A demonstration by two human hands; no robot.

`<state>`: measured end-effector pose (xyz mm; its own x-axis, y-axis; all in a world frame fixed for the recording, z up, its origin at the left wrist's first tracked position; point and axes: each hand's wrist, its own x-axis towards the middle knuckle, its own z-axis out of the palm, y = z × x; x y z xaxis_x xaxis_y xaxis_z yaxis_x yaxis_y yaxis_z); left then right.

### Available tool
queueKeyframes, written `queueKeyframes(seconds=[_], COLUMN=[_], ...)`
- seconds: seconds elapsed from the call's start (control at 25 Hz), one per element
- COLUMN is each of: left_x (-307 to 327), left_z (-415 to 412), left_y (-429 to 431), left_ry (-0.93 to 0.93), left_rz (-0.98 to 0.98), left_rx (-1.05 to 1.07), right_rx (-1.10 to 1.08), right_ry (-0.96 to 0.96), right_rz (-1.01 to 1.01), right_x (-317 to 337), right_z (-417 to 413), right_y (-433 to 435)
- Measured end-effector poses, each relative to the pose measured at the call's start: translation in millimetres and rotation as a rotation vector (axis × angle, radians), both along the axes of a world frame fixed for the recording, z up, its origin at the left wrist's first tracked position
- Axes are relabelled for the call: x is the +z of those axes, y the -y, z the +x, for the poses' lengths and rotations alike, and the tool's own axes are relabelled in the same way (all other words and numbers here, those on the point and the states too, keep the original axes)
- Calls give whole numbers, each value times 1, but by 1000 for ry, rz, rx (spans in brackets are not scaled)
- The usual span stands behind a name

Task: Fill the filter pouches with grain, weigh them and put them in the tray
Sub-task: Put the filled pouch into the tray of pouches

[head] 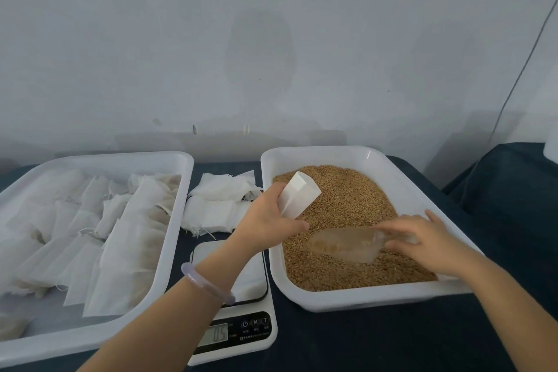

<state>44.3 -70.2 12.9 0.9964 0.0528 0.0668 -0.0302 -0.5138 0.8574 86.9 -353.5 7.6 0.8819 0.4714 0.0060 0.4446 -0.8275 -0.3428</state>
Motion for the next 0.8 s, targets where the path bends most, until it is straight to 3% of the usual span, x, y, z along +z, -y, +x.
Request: queueKeyframes(seconds=[0.2, 0.4, 0.8], left_x=[-4, -6, -13], left_z=[1, -1, -4], left_y=[11, 16, 24], left_ry=[47, 93, 222], left_rz=[54, 33, 272], left_rx=[-12, -26, -31], right_rx=[-85, -40, -3], right_ry=[86, 180, 390], right_rz=[247, 243, -162], right_x=[45, 81, 117], right_z=[-4, -2, 6], right_y=[21, 14, -15])
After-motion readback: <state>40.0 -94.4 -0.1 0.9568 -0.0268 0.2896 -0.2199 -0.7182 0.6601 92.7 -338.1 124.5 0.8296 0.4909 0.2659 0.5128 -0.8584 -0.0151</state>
